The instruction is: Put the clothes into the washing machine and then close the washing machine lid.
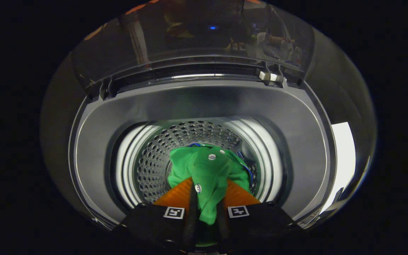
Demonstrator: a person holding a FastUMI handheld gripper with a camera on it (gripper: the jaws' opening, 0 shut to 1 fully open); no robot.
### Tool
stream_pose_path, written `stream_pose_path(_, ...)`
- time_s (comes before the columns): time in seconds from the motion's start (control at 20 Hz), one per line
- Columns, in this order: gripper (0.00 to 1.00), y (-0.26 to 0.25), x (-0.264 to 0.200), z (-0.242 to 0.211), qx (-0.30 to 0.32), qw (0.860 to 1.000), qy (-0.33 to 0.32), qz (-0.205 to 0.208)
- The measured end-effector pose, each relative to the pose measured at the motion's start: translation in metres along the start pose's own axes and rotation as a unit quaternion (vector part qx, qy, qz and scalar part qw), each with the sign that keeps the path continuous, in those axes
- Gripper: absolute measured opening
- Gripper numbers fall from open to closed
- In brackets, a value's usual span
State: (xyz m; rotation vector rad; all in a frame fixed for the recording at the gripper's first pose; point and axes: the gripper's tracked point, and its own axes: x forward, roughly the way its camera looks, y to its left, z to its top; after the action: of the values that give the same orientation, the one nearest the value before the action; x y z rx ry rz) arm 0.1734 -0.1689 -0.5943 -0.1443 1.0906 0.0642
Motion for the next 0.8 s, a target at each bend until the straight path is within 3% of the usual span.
stream_pose_path(0.2,0.52,0.004,-0.006,0.004,-0.005,1.0,-0.009,0.0)
stream_pose_path(0.45,1.0,-0.005,-0.031,0.015,-0.017,0.999,-0.039,-0.011)
stream_pose_path(0.8,1.0,-0.008,-0.098,0.034,-0.02,0.996,-0.091,0.01)
